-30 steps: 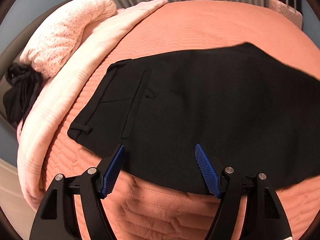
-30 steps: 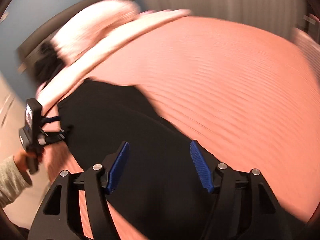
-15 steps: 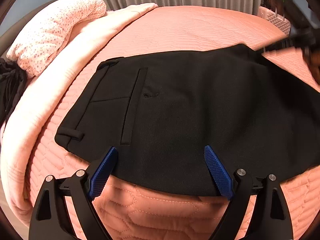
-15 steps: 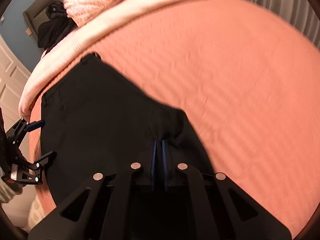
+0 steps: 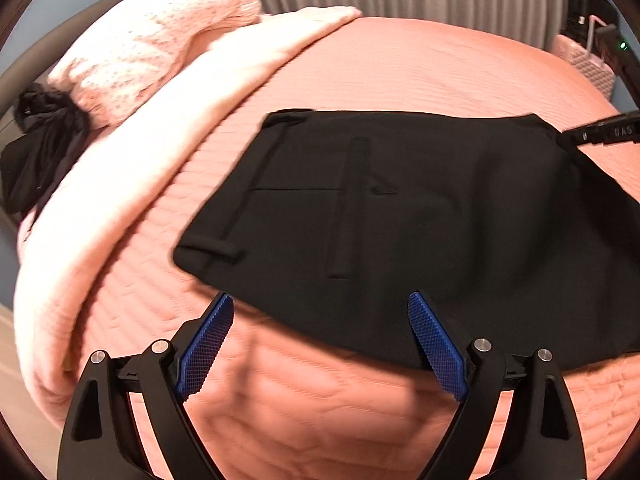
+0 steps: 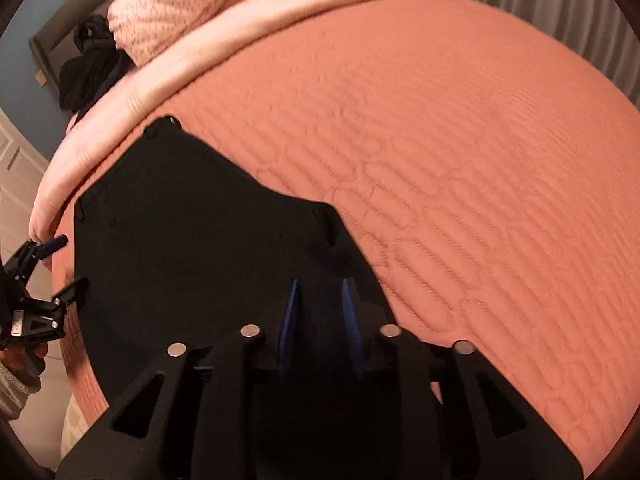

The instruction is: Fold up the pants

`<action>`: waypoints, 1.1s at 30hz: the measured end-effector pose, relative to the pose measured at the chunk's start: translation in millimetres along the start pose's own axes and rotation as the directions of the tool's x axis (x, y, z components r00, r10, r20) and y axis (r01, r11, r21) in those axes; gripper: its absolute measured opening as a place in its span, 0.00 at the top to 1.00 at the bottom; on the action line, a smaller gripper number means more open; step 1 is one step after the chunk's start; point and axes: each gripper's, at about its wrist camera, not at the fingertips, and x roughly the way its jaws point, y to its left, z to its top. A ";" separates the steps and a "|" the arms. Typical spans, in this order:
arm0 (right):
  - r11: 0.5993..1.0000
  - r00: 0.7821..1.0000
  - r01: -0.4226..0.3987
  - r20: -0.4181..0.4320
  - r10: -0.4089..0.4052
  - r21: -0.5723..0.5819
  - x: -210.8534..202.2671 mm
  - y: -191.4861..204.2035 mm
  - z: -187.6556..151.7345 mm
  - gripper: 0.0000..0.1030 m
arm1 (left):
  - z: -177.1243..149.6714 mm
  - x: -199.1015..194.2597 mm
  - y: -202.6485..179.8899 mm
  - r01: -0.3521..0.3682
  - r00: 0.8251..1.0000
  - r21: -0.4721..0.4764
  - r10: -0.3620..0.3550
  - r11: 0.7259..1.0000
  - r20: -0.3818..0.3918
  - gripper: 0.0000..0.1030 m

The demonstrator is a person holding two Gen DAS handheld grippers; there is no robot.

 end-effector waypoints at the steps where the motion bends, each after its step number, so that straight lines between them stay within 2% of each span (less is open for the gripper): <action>1: 1.000 1.000 0.004 -0.015 -0.004 -0.006 9.3 2.2 4.1 0.59 | -0.7 -0.9 4.2 -0.018 1.000 -0.006 0.018 1.000 0.001 0.15; 2: 1.000 1.000 0.006 -0.018 -0.006 -0.015 14.0 3.4 5.0 0.50 | -1.2 -1.0 7.5 -0.028 1.000 -0.008 0.028 1.000 0.001 0.15; 4: 0.999 0.999 0.012 -0.037 -0.014 -0.034 22.5 7.8 8.2 0.47 | -2.2 3.1 13.2 -0.049 0.999 -0.001 0.049 0.999 -0.013 0.15; 5: 0.997 0.999 0.037 -0.031 -0.039 -0.069 22.9 11.9 8.7 0.54 | -2.8 5.8 15.0 -0.054 0.998 0.002 0.054 0.999 -0.022 0.15; 6: 0.996 0.999 0.042 -0.020 -0.044 -0.084 17.9 9.6 10.7 0.65 | -2.4 10.3 16.4 -0.048 0.998 0.004 0.048 0.999 -0.033 0.15; 7: 0.997 1.000 0.028 0.001 -0.028 -0.072 11.0 5.6 12.6 0.70 | -2.0 13.2 17.0 -0.040 0.998 0.005 0.040 0.999 -0.039 0.15; 8: 0.999 0.998 0.002 0.063 0.000 -0.041 -3.4 -1.3 16.9 0.74 | -1.4 14.9 16.6 -0.036 0.999 0.006 0.037 0.999 -0.038 0.15; 9: 1.000 0.992 0.018 0.126 -0.015 -0.017 -13.5 -10.2 17.2 0.79 | -0.8 16.2 15.5 -0.037 0.999 0.009 0.037 0.999 -0.033 0.13; 10: 0.990 0.978 0.138 0.156 -0.139 0.017 -14.9 -24.4 16.4 0.79 | -0.4 19.0 13.6 -0.061 0.998 0.021 0.061 0.998 -0.030 0.09; 11: 0.979 0.973 0.197 0.116 -0.202 0.050 -10.7 -38.0 15.8 0.76 | -0.6 20.8 12.7 -0.088 0.996 0.029 0.089 0.996 -0.025 0.05; 12: 0.971 0.974 0.197 0.081 -0.209 0.134 -13.3 -56.0 13.1 0.76 | 0.0 22.5 12.6 -0.087 0.996 0.034 0.088 0.996 -0.021 0.05; 14: 0.970 0.973 0.138 0.158 -0.170 0.198 -37.9 -57.1 6.9 0.76 | -0.5 20.0 18.4 -0.068 0.997 0.018 0.068 0.998 -0.021 0.05; 15: 0.979 0.971 0.102 0.195 -0.136 0.177 -49.8 -46.3 3.8 0.76 | -2.0 16.2 22.8 -0.075 0.997 0.004 0.075 0.997 -0.008 0.05; 16: 0.993 0.976 0.055 0.205 -0.076 0.107 -57.8 -23.1 -0.9 0.76 | -3.9 12.0 27.3 -0.100 0.995 -0.008 0.100 0.995 0.008 0.05; 18: 0.999 0.987 -0.015 0.159 0.021 -0.033 -50.9 19.1 -9.6 0.76 | -6.7 9.9 39.6 -0.159 0.987 -0.018 0.160 0.987 0.018 0.05; 19: 0.992 0.992 -0.051 0.111 0.064 -0.115 -35.5 38.0 -15.9 0.79 | -6.3 12.4 43.8 -0.165 0.986 -0.021 0.165 0.986 0.009 0.05; 20: 0.988 0.998 -0.025 0.057 0.034 -0.155 -13.5 44.2 -19.0 0.79 | -3.5 18.4 48.1 -0.167 0.986 -0.026 0.166 0.986 -0.011 0.05; 21: 0.987 1.000 0.030 0.004 -0.029 -0.158 9.0 39.5 -18.9 0.79 | -1.0 24.3 52.1 -0.163 0.986 -0.029 0.162 0.986 -0.026 0.05; 22: 0.997 0.999 -0.029 0.036 0.032 -0.068 15.8 19.9 -12.7 0.79 | 2.8 32.5 57.3 -0.158 0.987 -0.040 0.157 0.987 -0.029 0.05; 23: 0.999 0.996 -0.041 0.074 0.039 0.032 11.2 4.3 -5.2 0.86 | 6.7 38.3 60.9 -0.159 0.987 -0.046 0.157 0.986 -0.036 0.05; 24: 0.992 0.995 -0.027 0.102 0.014 0.124 3.9 -7.0 1.1 0.99 | 11.6 42.6 64.5 -0.148 0.989 -0.049 0.146 0.988 -0.040 0.05; 25: 0.984 0.985 -0.008 0.171 -0.024 0.181 -13.1 -8.7 5.4 0.97 | 17.8 44.4 70.1 -0.138 0.990 -0.057 0.136 0.989 -0.029 0.05; 26: 0.984 0.977 0.009 0.208 -0.047 0.180 -25.5 -1.5 6.2 0.92 | 21.6 44.6 74.9 -0.143 0.990 -0.063 0.142 0.988 -0.026 0.05; 27: 0.989 0.975 -0.012 0.222 -0.021 0.146 -33.4 10.4 7.3 0.92 | 24.1 42.7 80.0 -0.147 0.989 -0.067 0.146 0.987 -0.025 0.05; 28: 0.995 0.976 -0.065 0.212 0.049 0.070 -40.2 36.2 6.1 0.92 | 24.0 35.2 86.9 -0.120 0.993 -0.078 0.120 0.990 -0.009 0.05; 30: 0.993 0.979 -0.094 0.172 0.104 -0.065 -38.0 83.4 5.6 0.92 | 18.4 20.0 95.5 -0.097 0.995 -0.105 0.099 0.990 0.012 0.05; 33: 0.966 0.980 -0.162 0.085 0.182 -0.200 -9.5 142.9 17.1 0.92 | 1.3 -2.0 100.7 -0.183 0.981 -0.101 0.188 0.978 0.042 0.05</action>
